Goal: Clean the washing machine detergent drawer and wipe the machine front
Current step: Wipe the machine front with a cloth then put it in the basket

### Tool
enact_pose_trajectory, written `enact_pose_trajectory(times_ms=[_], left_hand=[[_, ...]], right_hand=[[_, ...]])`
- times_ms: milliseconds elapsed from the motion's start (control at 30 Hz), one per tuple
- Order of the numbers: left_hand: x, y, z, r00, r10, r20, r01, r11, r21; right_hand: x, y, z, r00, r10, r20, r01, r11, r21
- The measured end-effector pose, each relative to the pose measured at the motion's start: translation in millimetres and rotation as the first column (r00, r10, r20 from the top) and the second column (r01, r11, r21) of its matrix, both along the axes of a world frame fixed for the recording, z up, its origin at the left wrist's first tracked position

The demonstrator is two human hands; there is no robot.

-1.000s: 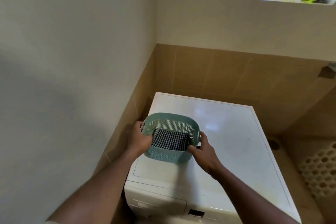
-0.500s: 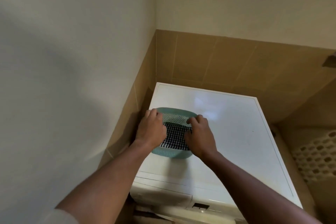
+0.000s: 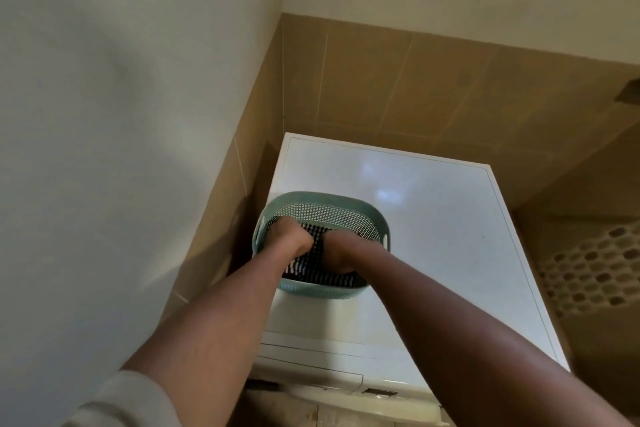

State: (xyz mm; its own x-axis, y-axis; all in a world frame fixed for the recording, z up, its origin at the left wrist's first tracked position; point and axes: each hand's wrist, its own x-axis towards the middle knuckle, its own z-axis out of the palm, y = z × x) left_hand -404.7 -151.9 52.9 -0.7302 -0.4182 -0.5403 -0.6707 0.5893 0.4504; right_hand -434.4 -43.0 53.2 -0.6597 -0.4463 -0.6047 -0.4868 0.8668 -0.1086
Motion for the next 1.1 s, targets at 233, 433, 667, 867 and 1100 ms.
enact_pose_trajectory(times_ms=[233,433,667,867,1100], left_hand=[[-4,2,6,0.941,0.337,-0.03,-0.297,0.864,0.407],[13,24,46,0.913,0.307,-0.268,-0.141,0.855,0.498],[76,73,119,0.718,0.283,-0.636,-0.055,0.934,0.354],[195,128,141,0.677,0.138,-0.723,0.139,0.94,0.31],[317,178,95,0.778,0.317,-0.542,0.052,0.828,0.559]], right_hand=[[0,6,10,0.997,-0.07,0.037,0.073,0.994,-0.075],[11,30,48,0.833,-0.479,0.277,0.55,0.664,-0.506],[59,61,96,0.464,-0.233,0.855,0.85,-0.155,-0.503],[143,89,124,0.47,0.202,0.859,0.878,-0.208,-0.431],[256,162,64,0.206,0.318,0.925,0.978,-0.096,-0.185]])
